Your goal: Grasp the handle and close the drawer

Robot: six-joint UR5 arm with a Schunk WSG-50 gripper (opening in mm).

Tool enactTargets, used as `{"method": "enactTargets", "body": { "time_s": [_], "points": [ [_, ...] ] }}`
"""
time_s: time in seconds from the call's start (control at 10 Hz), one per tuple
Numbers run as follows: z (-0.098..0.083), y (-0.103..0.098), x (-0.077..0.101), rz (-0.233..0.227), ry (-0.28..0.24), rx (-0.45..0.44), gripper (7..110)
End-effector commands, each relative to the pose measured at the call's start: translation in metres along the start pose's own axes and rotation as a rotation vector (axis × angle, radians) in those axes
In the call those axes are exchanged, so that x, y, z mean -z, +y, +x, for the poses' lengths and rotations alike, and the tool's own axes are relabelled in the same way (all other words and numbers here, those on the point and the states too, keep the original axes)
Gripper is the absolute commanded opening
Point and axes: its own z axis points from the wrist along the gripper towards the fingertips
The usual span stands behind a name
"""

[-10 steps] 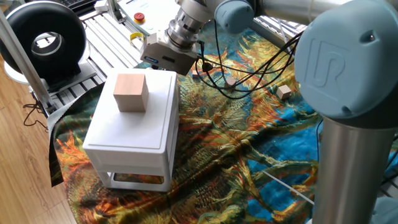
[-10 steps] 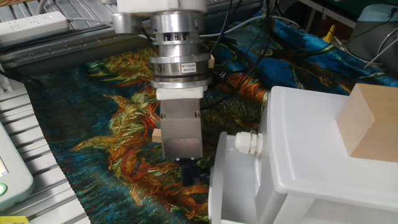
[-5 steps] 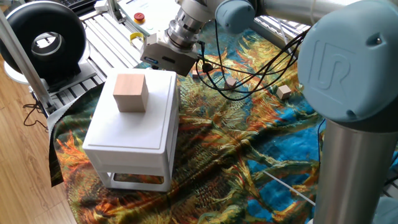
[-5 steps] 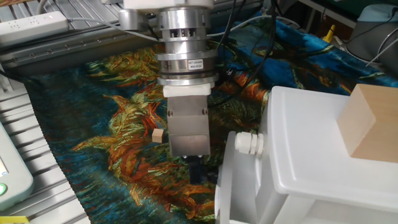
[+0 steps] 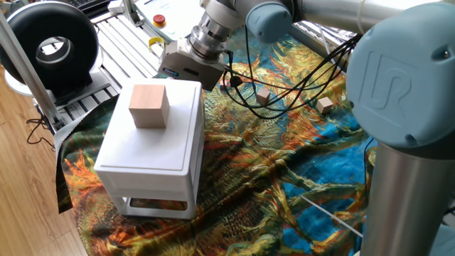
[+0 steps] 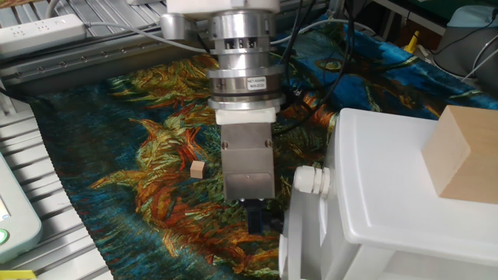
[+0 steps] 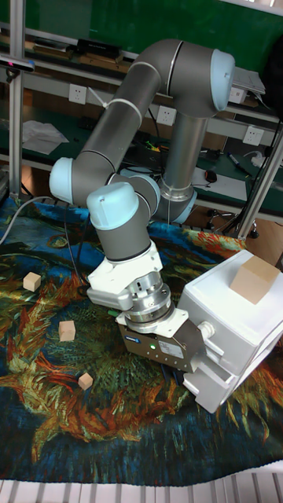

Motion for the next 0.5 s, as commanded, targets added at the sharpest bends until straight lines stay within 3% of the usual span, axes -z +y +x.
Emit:
{"method": "enactTargets", "body": {
  "time_s": [0.0, 0.4],
  "points": [
    [0.0055, 0.0043, -0.0015, -0.015, -0.002, -0.019, 7],
    [0.0126, 0.0045, -0.001, -0.016, 0.005, -0.029, 7]
  ]
}}
